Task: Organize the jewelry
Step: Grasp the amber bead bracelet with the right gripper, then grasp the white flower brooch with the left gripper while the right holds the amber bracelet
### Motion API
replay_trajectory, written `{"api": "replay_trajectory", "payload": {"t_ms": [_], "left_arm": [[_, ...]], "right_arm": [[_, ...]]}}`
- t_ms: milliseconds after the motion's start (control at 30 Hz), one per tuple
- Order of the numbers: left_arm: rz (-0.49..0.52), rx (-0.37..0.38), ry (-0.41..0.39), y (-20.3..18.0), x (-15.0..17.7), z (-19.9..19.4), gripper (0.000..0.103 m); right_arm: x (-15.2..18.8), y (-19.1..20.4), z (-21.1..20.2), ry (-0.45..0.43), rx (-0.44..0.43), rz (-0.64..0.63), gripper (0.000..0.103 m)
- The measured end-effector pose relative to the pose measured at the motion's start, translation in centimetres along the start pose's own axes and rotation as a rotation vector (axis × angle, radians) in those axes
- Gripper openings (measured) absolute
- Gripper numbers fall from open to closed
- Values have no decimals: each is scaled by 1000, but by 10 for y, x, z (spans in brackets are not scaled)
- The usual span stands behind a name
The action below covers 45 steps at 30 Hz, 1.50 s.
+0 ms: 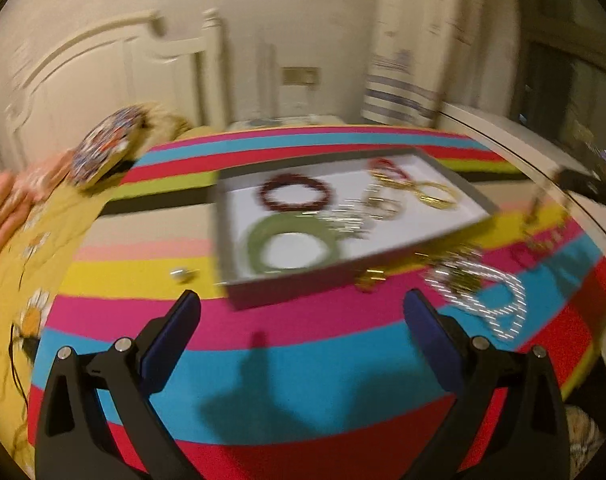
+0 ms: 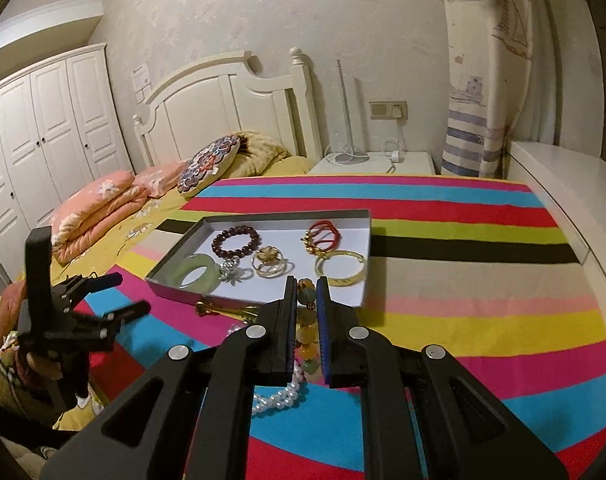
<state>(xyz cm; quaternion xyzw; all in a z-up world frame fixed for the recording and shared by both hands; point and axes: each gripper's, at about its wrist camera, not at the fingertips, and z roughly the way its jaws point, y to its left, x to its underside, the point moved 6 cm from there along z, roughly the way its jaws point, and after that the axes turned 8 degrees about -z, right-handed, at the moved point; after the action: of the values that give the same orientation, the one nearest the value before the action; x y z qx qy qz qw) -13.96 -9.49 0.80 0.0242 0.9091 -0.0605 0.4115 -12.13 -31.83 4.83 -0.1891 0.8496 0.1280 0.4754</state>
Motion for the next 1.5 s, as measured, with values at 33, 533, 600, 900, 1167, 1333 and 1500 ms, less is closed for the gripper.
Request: {"api": "replay_trajectory", "payload": {"t_ms": [33, 533, 600, 900, 1167, 1333, 1500], "left_arm": [[22, 14, 3, -10, 0, 1, 100], [376, 297, 113, -141, -19, 42, 70], [400, 318, 147, -152, -17, 53, 70], [395, 372, 248, -159, -18, 80, 71], [414, 429, 274, -171, -5, 74, 71], [399, 404, 304, -166, -5, 93, 72], [352, 442, 404, -161, 4, 101, 75]], "right_arm": [[1, -2, -1, -2, -1, 6, 11], [14, -20, -10, -19, -25, 62, 11], [16, -23, -10, -19, -26, 70, 11], [22, -35, -12, -22, -27, 104, 11], [24, -37, -13, -26, -31, 113, 11], [24, -35, -14, -25, -36, 110, 11], [26, -35, -12, -22, -41, 114, 11]]}}
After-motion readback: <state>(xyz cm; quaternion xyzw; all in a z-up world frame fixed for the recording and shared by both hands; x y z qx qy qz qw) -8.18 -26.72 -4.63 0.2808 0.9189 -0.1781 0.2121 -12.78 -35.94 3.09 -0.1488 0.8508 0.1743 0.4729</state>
